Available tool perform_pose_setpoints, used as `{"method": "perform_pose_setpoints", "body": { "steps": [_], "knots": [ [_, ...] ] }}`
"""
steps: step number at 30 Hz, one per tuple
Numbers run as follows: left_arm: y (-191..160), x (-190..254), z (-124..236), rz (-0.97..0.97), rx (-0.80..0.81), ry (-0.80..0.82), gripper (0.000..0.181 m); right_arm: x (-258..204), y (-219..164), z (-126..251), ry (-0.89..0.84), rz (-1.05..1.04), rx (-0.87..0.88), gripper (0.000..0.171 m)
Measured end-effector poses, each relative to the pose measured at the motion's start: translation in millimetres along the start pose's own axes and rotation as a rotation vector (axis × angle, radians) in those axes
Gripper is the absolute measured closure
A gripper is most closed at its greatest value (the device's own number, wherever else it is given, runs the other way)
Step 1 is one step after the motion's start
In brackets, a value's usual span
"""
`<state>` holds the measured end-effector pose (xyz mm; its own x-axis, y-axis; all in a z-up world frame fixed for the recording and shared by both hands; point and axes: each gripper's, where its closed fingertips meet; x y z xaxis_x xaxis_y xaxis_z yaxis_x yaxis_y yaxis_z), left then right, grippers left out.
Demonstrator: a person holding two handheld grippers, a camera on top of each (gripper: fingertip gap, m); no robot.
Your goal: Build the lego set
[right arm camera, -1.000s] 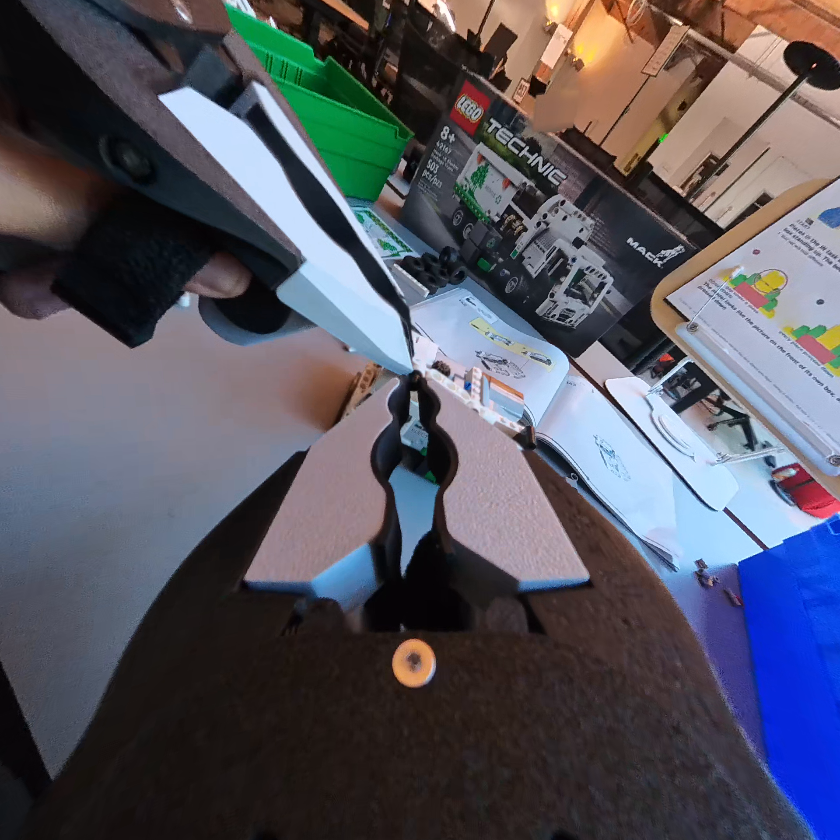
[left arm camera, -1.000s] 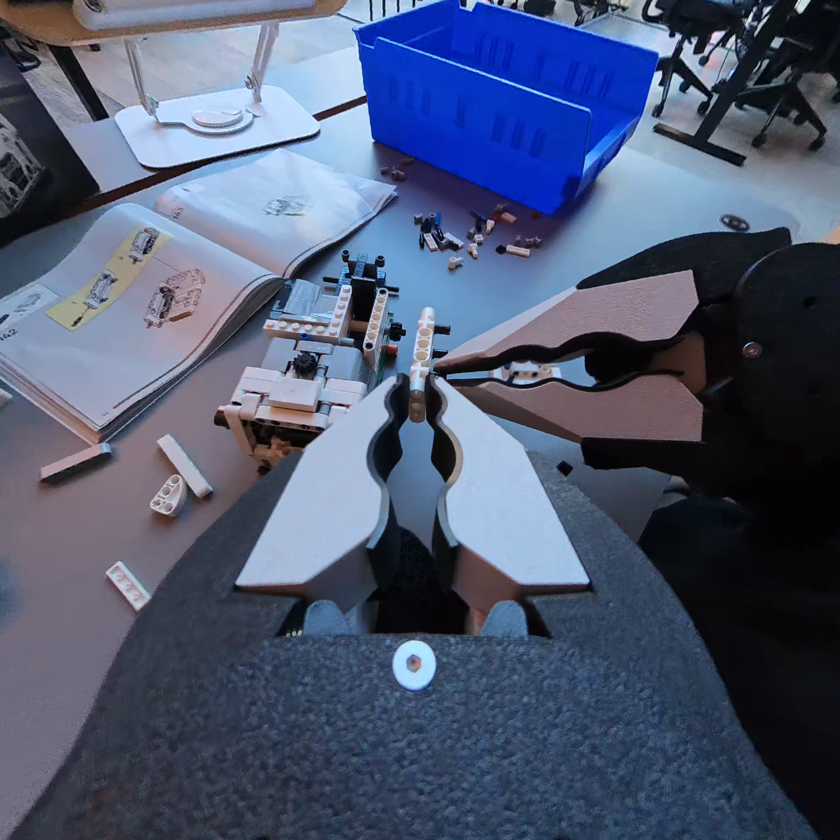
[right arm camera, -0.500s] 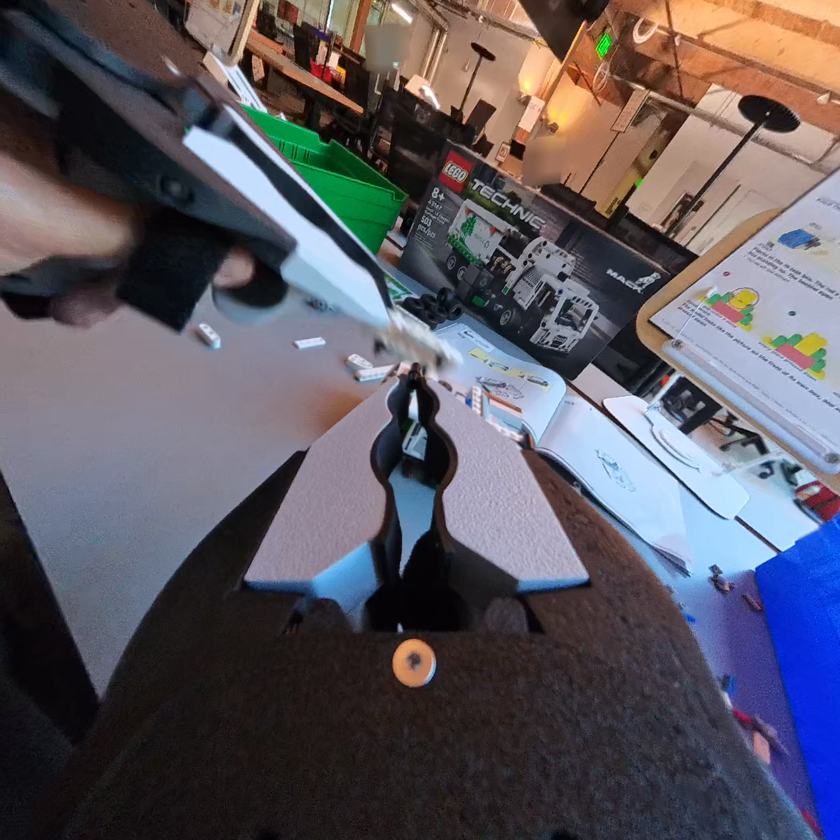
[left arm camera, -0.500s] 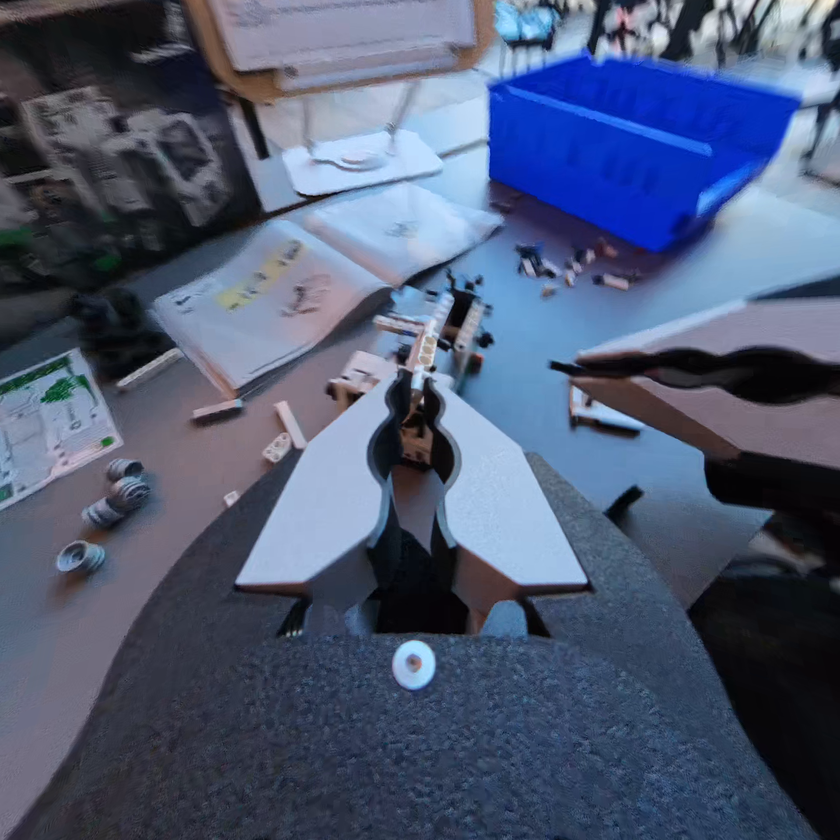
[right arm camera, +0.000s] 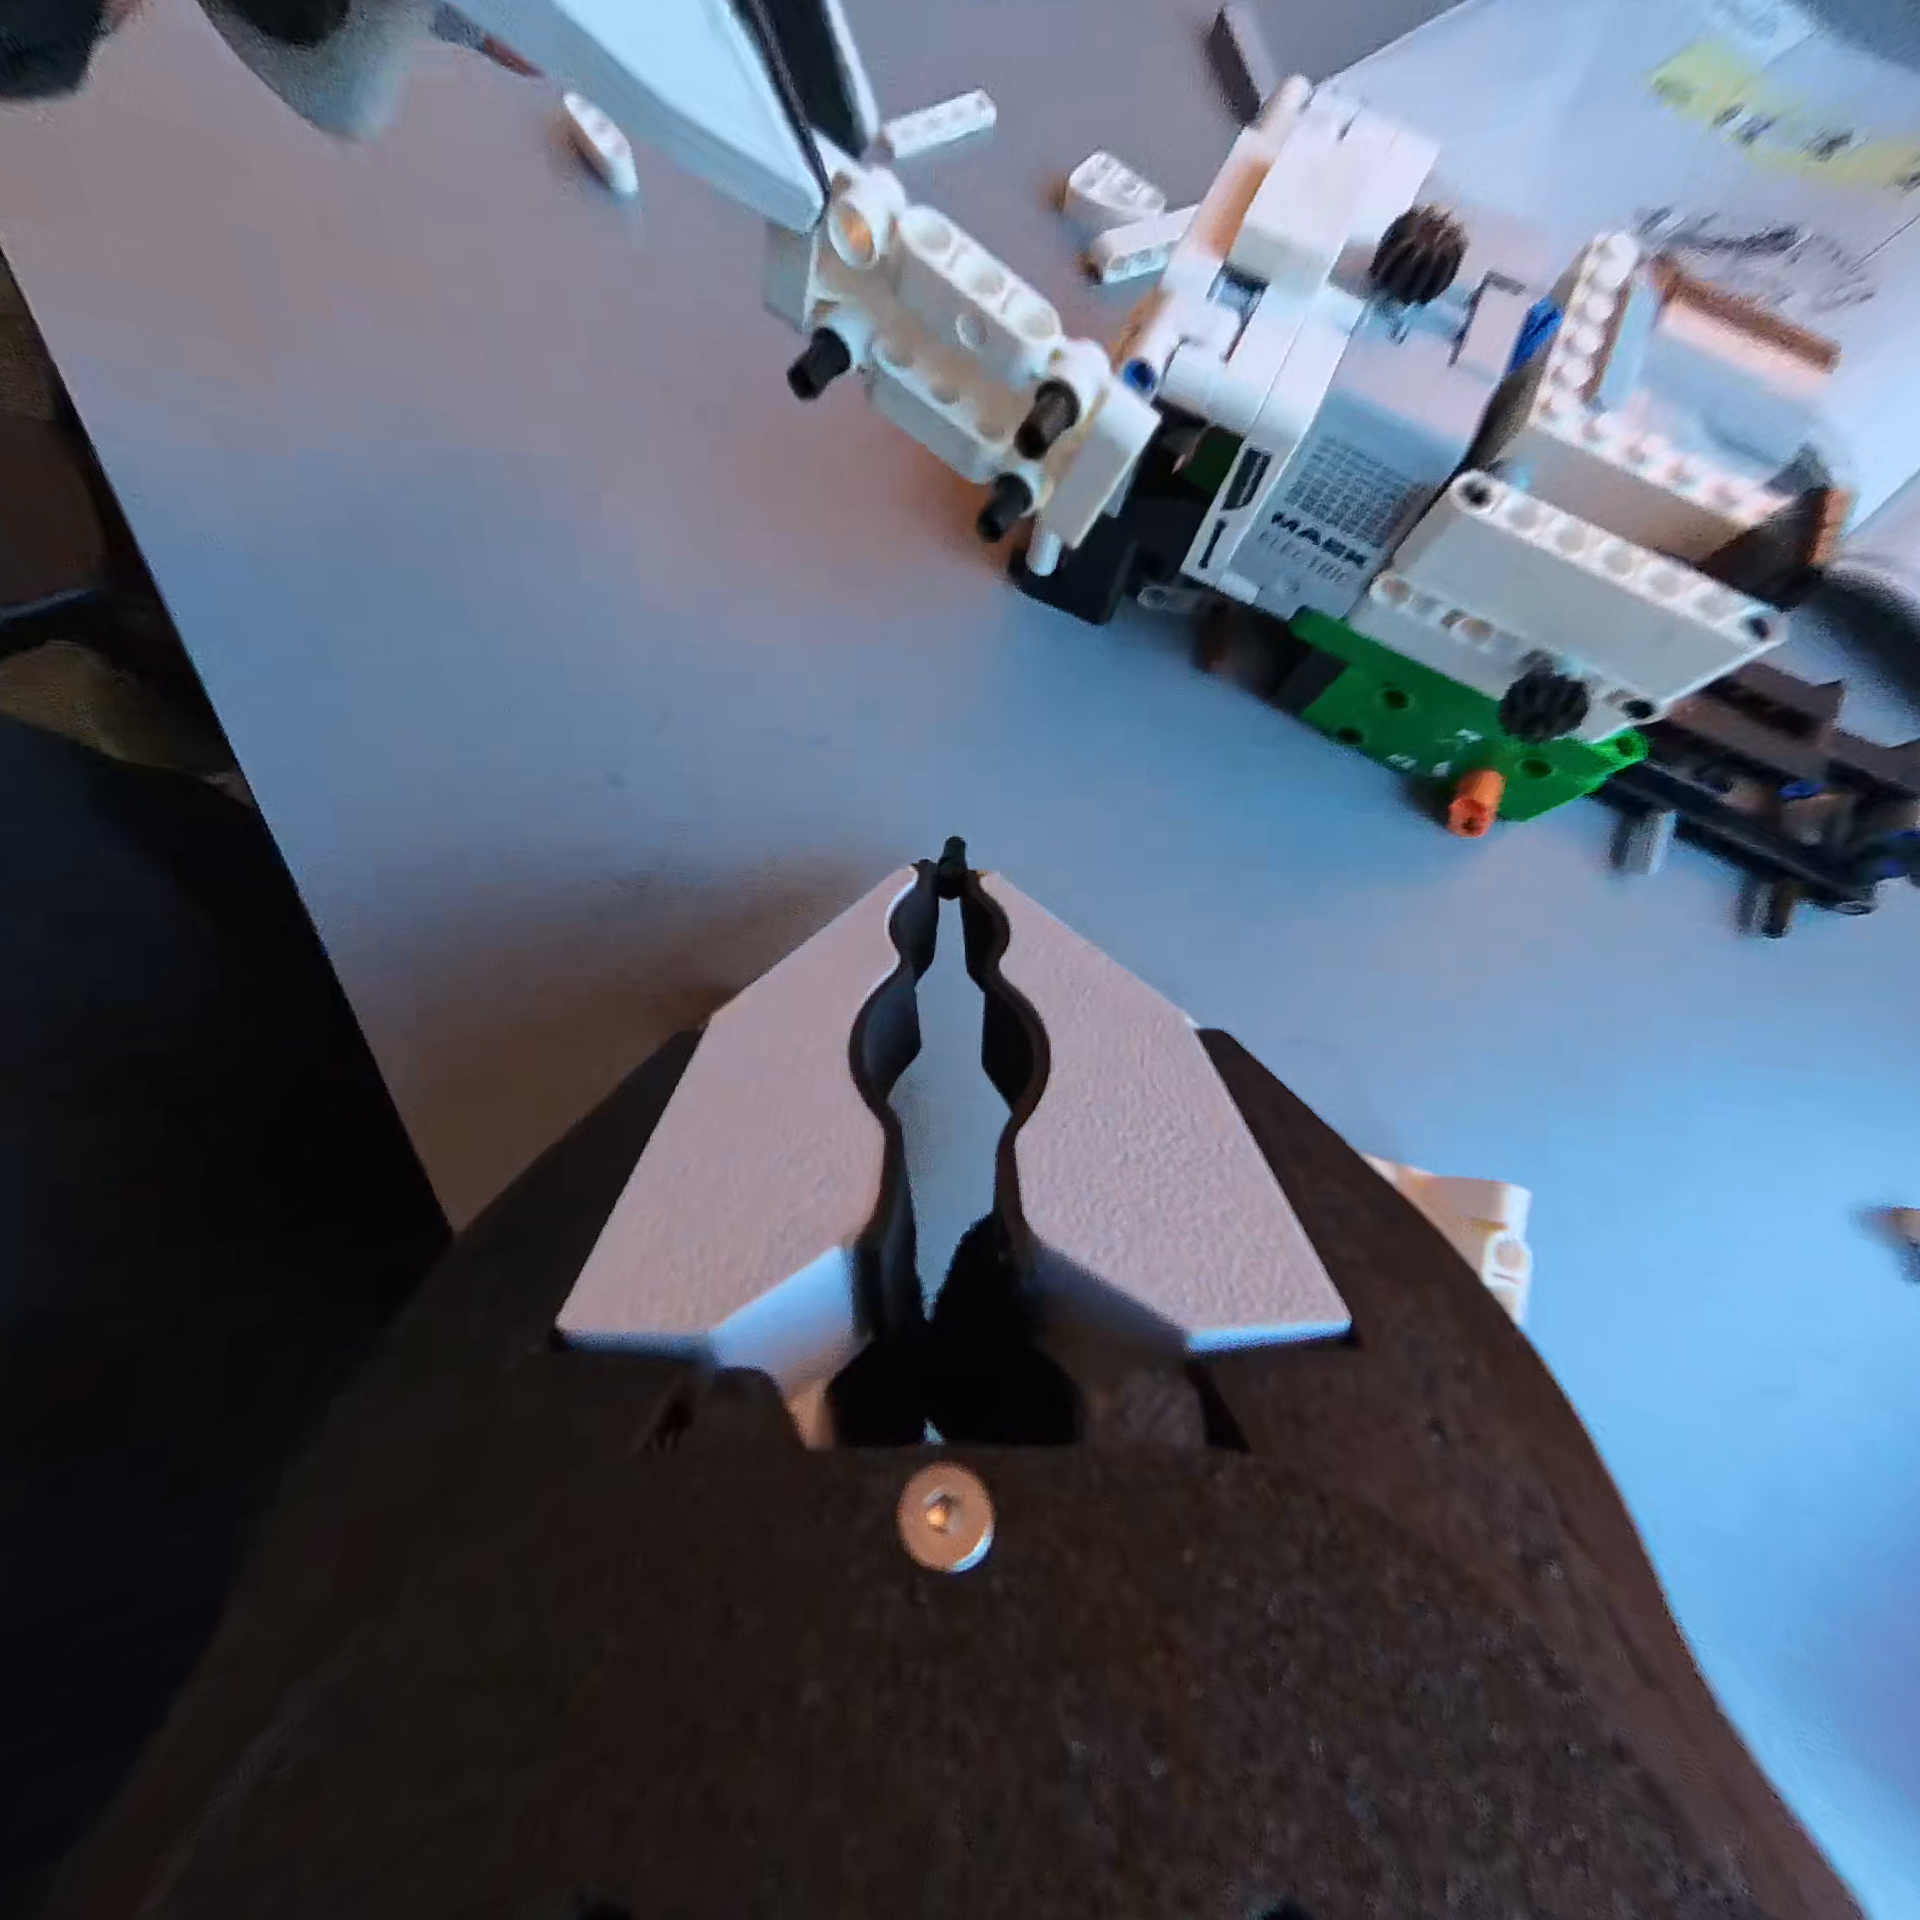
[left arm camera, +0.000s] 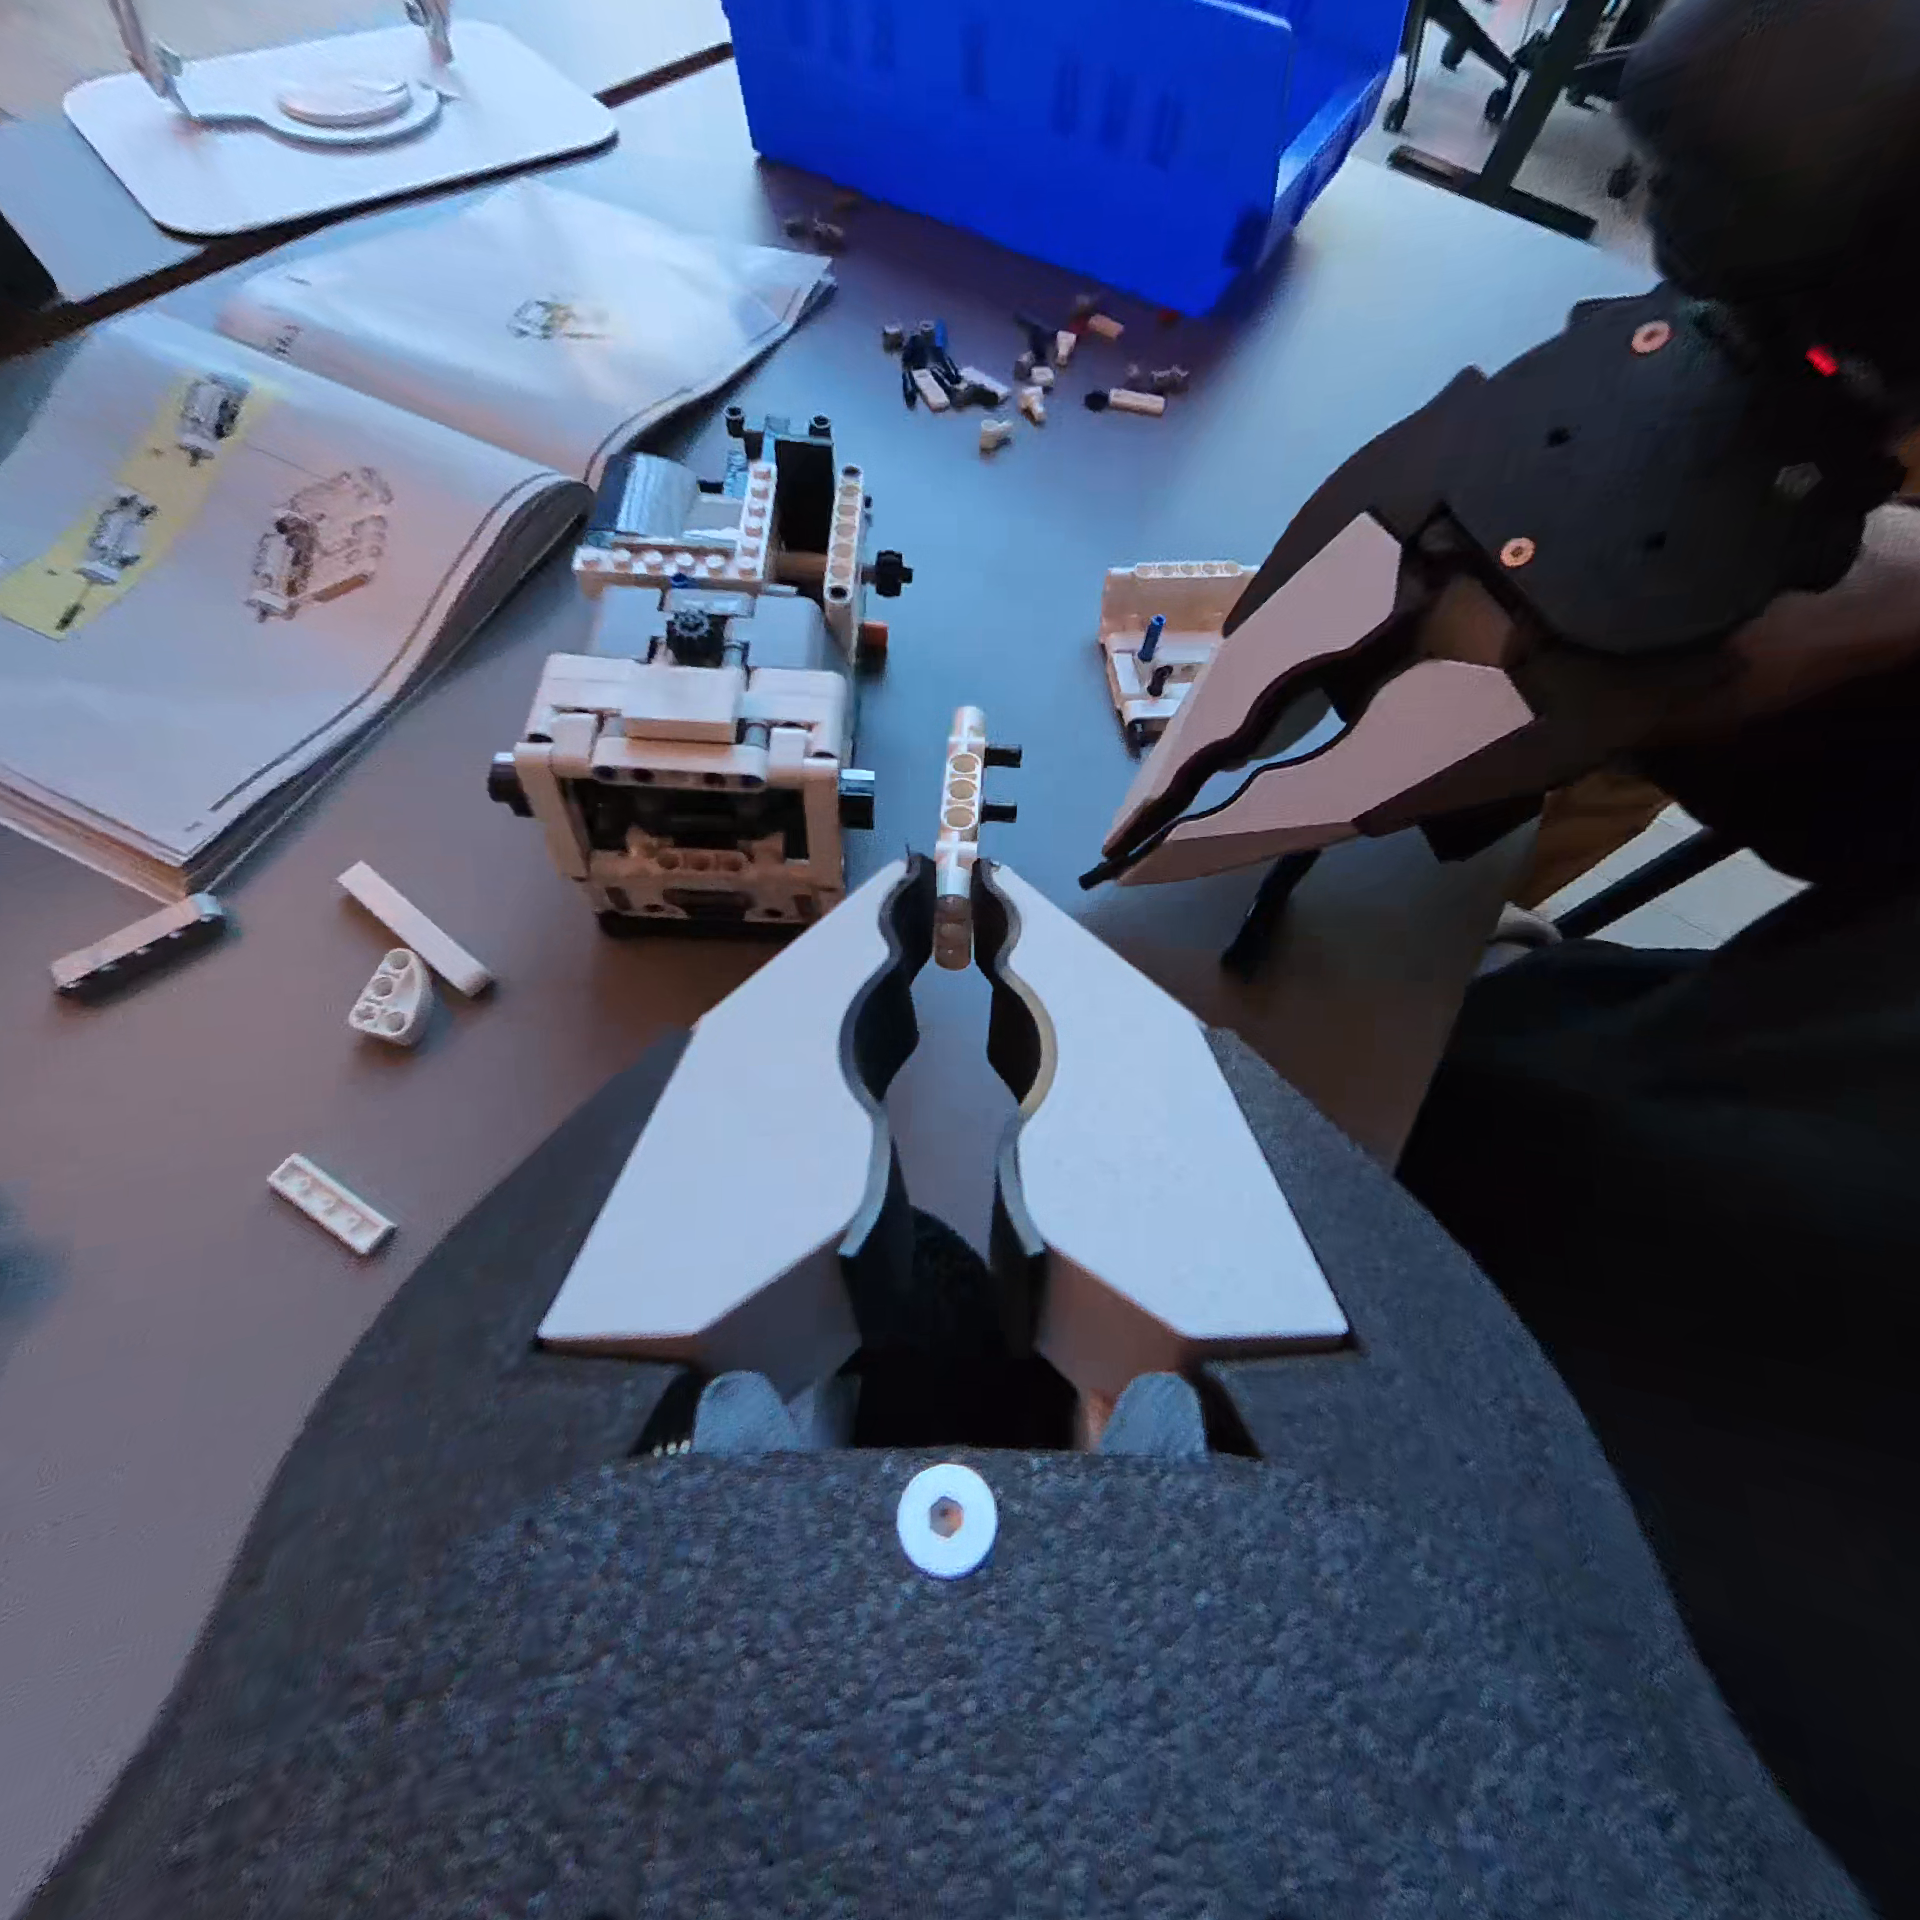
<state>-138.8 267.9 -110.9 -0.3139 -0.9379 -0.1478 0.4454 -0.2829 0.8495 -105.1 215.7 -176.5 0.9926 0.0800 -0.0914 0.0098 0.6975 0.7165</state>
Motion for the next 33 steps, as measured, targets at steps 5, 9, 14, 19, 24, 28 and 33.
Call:
{"method": "perform_pose_setpoints", "body": {
  "steps": [5, 9, 14, 19, 24, 28, 33],
  "knots": [
    [-5.5, 6.2, -8.4, 0.054, 0.015, -0.033, 0.175, -1.1, -8.6, -9.9, 0.009, -0.047, -0.067, 0.167],
    [-7.6, 8.2, -13.6, 0.086, 0.033, -0.068, 0.175, -0.5, -10.3, -10.7, 0.015, -0.08, -0.061, 0.165],
    [-6.5, 8.6, -16.6, 0.114, 0.075, -0.118, 0.175, 4.7, -1.4, 0.1, 0.06, -0.105, -0.003, 0.16],
    [16.6, 17.7, -18.6, 0.103, 0.167, -0.225, 0.175, 11.6, 27.7, 25.5, 0.153, -0.056, 0.172, 0.143],
    [37.4, 26.4, -20.2, 0.084, 0.233, -0.323, 0.175, 5.3, 52.7, 51.4, 0.344, -0.062, 0.351, 0.136],
    [49.3, 35.2, -18.6, 0.082, 0.291, -0.407, 0.175, 4.2, 55.9, 63.8, 0.436, -0.06, 0.405, 0.143],
    [47.8, 38.2, -30.2, 0.04, 0.251, -0.392, 0.174, 13.0, 44.5, 69.5, 0.429, -0.079, 0.387, 0.154]
  ]
}}
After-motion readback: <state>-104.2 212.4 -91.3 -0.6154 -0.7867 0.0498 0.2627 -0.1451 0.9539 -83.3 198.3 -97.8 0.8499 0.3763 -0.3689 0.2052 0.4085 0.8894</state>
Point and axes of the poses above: each gripper's, where its closed fingertips meet, z back along the fingers, y out of its top, x = y × z across the jaws, and after that the axes turned 15 degrees about -z, right-handed
